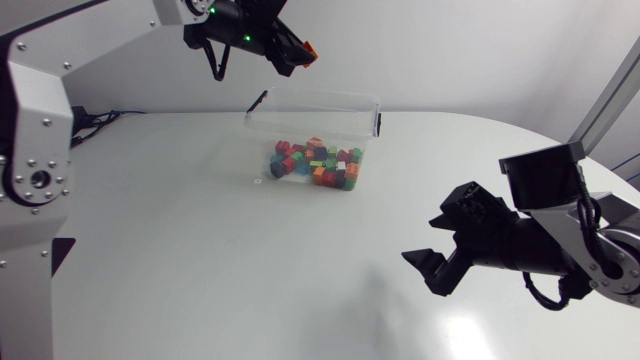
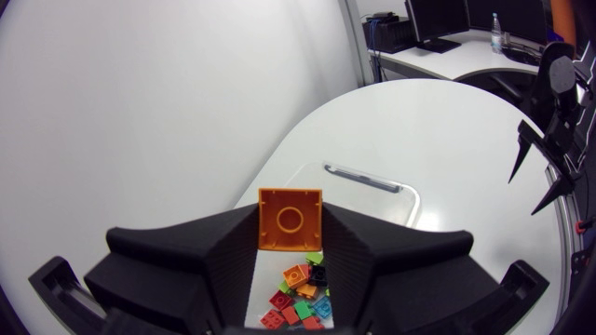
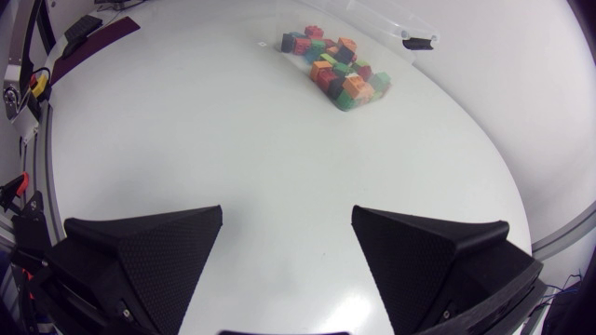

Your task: Place the duplo bricks in the container

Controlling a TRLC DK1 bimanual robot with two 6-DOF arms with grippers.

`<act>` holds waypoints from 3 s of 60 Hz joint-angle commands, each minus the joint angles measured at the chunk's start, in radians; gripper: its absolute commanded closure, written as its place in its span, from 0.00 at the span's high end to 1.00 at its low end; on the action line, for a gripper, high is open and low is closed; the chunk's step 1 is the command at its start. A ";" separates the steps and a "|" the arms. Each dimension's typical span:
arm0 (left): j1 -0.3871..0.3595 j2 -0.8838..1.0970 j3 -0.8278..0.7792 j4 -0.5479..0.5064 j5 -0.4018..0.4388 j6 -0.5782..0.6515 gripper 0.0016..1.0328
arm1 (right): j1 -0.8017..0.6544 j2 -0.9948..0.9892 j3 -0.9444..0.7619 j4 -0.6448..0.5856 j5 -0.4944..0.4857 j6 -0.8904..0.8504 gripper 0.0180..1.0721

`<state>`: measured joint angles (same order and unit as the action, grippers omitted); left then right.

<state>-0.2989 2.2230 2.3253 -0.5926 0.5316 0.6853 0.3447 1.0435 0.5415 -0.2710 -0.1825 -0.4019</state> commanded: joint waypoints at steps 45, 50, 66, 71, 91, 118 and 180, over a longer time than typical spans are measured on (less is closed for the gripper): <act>0.057 -0.146 -0.043 -0.124 -0.217 -0.075 0.96 | -0.007 -0.226 -0.052 -0.023 0.152 0.006 0.95; 0.081 -0.263 -0.173 -0.049 -0.249 -0.089 0.96 | -0.012 -0.263 -0.044 -0.008 0.225 0.023 0.95; 0.188 -0.537 -0.534 0.140 -0.291 -0.133 0.96 | -0.111 -0.404 -0.069 0.035 0.282 0.003 0.95; 0.208 -0.622 -0.649 0.211 -0.291 -0.153 0.96 | -0.144 -0.445 -0.084 0.061 0.281 -0.009 0.95; 0.261 -0.861 -0.932 0.300 -0.289 -0.245 0.96 | -0.237 -0.634 -0.149 0.058 0.265 0.129 0.95; 0.371 -1.290 -1.417 0.553 -0.291 -0.500 0.96 | -0.291 -0.800 -0.207 -0.004 0.284 0.120 0.95; 0.369 -1.952 -2.101 0.714 -0.435 -0.653 0.96 | -0.335 -1.002 -0.433 0.151 0.242 0.244 0.95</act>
<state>0.0826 0.3073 0.2710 0.1314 0.1120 0.0658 0.0166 0.0528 0.1459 -0.1440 0.0704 -0.2066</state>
